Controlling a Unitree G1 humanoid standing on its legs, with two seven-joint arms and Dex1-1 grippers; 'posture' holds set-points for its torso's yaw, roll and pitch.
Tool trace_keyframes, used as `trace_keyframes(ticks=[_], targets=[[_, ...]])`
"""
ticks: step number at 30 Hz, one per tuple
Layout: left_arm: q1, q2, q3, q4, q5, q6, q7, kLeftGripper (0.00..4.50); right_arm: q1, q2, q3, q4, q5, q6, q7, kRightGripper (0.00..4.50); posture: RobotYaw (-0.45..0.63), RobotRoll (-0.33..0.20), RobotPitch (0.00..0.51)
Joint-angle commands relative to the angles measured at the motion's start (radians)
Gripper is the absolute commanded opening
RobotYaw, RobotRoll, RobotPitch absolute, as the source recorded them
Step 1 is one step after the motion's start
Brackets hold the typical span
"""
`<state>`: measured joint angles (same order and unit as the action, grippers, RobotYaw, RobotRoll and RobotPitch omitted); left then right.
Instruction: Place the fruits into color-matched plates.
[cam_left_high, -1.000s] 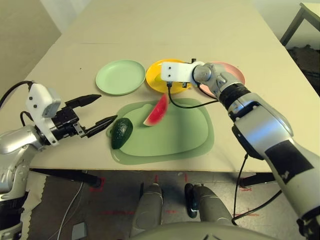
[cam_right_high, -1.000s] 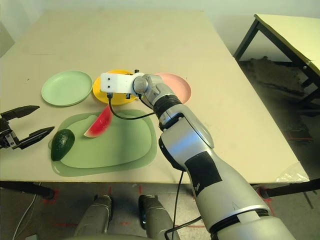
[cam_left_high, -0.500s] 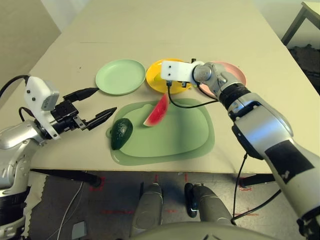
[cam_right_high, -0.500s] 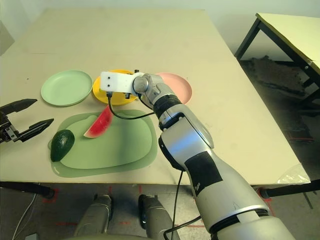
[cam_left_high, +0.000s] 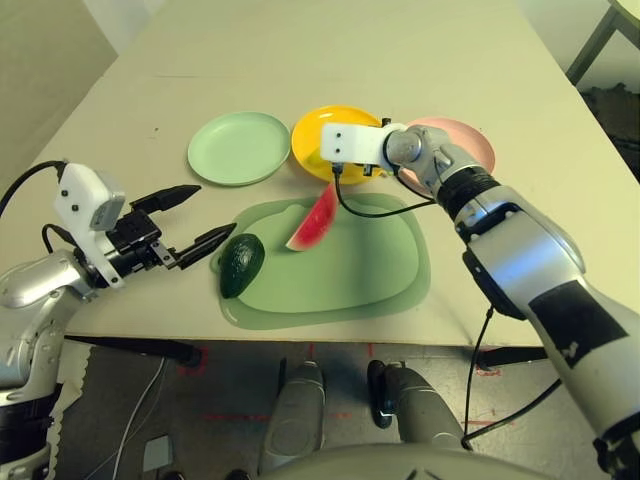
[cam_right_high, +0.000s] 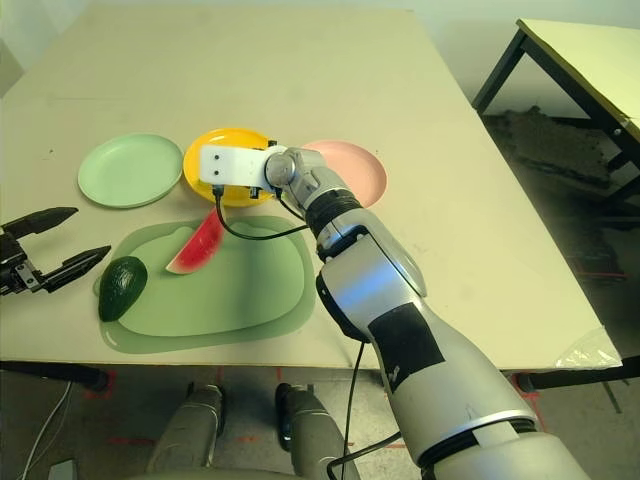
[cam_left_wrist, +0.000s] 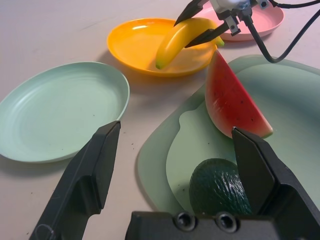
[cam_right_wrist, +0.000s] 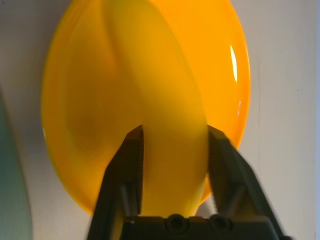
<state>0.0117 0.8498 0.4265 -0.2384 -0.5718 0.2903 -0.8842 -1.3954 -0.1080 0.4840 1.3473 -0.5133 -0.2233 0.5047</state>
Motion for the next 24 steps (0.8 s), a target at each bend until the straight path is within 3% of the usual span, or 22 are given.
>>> trace_keyframes(ticks=[1, 4, 16, 20, 24], targets=[[0.000, -0.003, -0.003, 0.001, 0.014, 0.002, -0.001, 4.50, 0.003, 0.006, -0.014, 0.012, -0.007, -0.003, -0.007, 3.38, 0.21, 0.000, 0.241], [-0.012, -0.006, -0.012, 0.009, 0.017, 0.000, -0.001, 4.50, -0.002, 0.002, -0.014, 0.012, -0.009, -0.005, -0.008, 4.46, 0.20, 0.000, 0.235], [-0.093, 0.001, -0.034, 0.093, 0.047, -0.027, -0.033, 4.50, -0.100, -0.060, -0.041, -0.004, 0.013, -0.046, 0.059, 4.46, 0.16, 0.000, 0.205], [-0.127, 0.005, -0.043, 0.136, 0.061, -0.044, -0.052, 4.50, -0.147, -0.119, -0.079, -0.018, 0.043, -0.072, 0.183, 4.46, 0.15, 0.000, 0.195], [-0.145, 0.010, -0.049, 0.169, 0.068, -0.061, -0.084, 4.50, -0.167, -0.183, -0.134, -0.057, 0.117, -0.114, 0.420, 4.46, 0.14, 0.000, 0.189]])
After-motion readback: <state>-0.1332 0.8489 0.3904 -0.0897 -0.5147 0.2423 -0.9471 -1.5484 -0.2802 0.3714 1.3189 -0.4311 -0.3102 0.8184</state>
